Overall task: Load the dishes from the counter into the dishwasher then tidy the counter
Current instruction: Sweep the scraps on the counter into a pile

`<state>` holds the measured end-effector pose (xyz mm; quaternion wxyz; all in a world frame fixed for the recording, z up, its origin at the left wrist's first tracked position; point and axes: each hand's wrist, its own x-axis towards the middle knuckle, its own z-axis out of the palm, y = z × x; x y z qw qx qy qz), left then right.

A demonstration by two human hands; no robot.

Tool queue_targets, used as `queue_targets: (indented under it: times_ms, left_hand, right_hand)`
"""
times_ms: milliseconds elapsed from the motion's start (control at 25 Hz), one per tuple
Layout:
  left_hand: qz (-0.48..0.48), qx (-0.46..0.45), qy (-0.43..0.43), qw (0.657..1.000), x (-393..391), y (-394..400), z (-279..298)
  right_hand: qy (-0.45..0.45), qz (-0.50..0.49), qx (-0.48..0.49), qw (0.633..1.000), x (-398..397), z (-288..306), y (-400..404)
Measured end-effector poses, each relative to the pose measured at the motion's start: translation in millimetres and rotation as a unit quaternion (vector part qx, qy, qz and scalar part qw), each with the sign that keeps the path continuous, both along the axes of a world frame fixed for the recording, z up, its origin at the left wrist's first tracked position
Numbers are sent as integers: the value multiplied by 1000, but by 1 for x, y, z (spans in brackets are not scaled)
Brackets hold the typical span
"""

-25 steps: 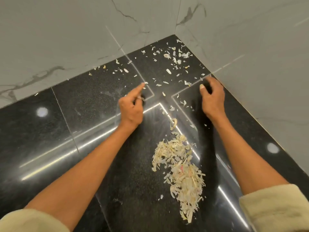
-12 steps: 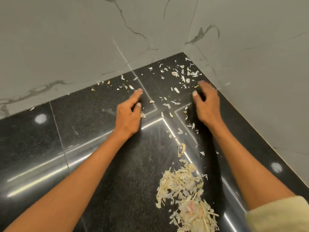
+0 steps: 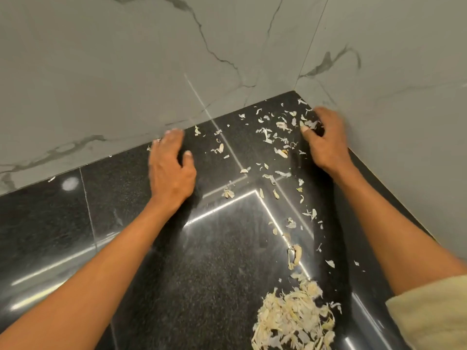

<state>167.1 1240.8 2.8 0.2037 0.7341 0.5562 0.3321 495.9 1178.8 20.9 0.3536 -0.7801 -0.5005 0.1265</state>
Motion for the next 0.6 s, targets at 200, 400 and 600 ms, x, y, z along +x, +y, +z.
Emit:
queue_targets:
  times_ms: [200,400,600]
  left_hand:
    - [134,-100,50,985,7,4,5]
    - [-11,-96,38,995,15,3,1]
    - [-136,-81,-46,986,24,26,2]
  right_hand:
    - [21,71,-90,993,-21,-10,33]
    - [65,62,41,995,-12,0,46]
    - [-35,49,-95,994,-2,-8,70]
